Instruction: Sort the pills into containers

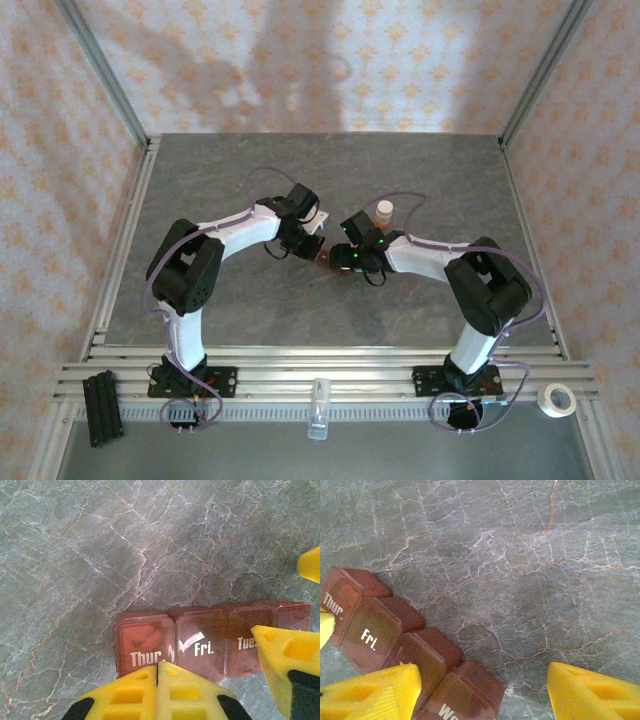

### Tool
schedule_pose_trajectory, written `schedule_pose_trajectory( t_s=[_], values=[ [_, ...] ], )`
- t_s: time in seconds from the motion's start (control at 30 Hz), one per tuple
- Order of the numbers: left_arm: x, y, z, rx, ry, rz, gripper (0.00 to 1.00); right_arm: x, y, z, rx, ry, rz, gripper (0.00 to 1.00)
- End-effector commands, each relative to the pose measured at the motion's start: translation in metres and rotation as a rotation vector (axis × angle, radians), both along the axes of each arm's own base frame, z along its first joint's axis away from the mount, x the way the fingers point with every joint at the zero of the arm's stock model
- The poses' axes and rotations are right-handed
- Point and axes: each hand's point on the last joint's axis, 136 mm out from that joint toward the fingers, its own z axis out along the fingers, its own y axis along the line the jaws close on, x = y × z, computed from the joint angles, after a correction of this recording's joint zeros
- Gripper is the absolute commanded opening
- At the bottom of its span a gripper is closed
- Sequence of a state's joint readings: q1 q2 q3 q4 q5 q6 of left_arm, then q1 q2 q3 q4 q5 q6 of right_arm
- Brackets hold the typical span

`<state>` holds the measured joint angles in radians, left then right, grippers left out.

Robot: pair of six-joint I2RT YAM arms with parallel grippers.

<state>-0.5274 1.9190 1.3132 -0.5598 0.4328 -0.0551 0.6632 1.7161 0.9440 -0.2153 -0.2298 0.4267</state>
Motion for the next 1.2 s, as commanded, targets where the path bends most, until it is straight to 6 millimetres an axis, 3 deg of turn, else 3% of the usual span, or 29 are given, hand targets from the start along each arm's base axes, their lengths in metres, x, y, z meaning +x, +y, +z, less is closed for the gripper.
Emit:
schedule_pose_trajectory(
  t_s=[0.0, 0.17, 0.3, 0.5, 0.53, 0.6, 0.73, 0.93, 1.07, 1.1, 1.17],
  values=[
    [-0.003, 0.008, -0.003, 0.012, 0.008, 0.025, 0.0, -0.019, -0.024, -0.031, -0.114, 0.076, -0.027, 0.68],
    [-0.012, 0.013, -0.031, 0.06, 0.054, 0.027, 0.0, -0.018, -0.023, -0.03, -0.112, 0.074, -0.027, 0.68],
    [-0.016, 0.012, -0.036, 0.064, 0.059, 0.021, 0.0, -0.017, -0.022, -0.027, -0.111, 0.071, -0.025, 0.68],
    [0.006, 0.002, -0.004, 0.019, -0.037, 0.034, 0.0, -0.011, -0.018, -0.015, -0.113, 0.057, -0.007, 0.69],
    [0.013, -0.001, 0.015, -0.004, -0.085, 0.04, 0.0, -0.009, -0.017, -0.01, -0.11, 0.051, -0.001, 0.69],
    [0.026, -0.004, 0.035, -0.027, -0.143, 0.056, 0.02, -0.004, -0.013, 0.0, -0.107, 0.037, 0.01, 0.69],
    [0.052, 0.0, 0.08, -0.057, -0.293, 0.123, 0.18, 0.012, -0.004, 0.033, -0.079, -0.008, 0.02, 0.7],
    [0.076, 0.033, 0.149, -0.112, -0.538, 0.269, 0.49, 0.037, -0.009, 0.1, -0.009, -0.102, -0.016, 0.73],
    [0.075, 0.06, 0.19, -0.149, -0.665, 0.329, 0.78, 0.049, -0.032, 0.149, 0.027, -0.186, -0.069, 0.76],
    [0.073, 0.068, 0.198, -0.147, -0.693, 0.34, 0.99, 0.051, -0.041, 0.162, 0.035, -0.208, -0.088, 0.77],
    [0.069, 0.086, 0.214, -0.134, -0.749, 0.363, 1.0, 0.054, -0.06, 0.182, 0.042, -0.249, -0.128, 0.81]
  ],
)
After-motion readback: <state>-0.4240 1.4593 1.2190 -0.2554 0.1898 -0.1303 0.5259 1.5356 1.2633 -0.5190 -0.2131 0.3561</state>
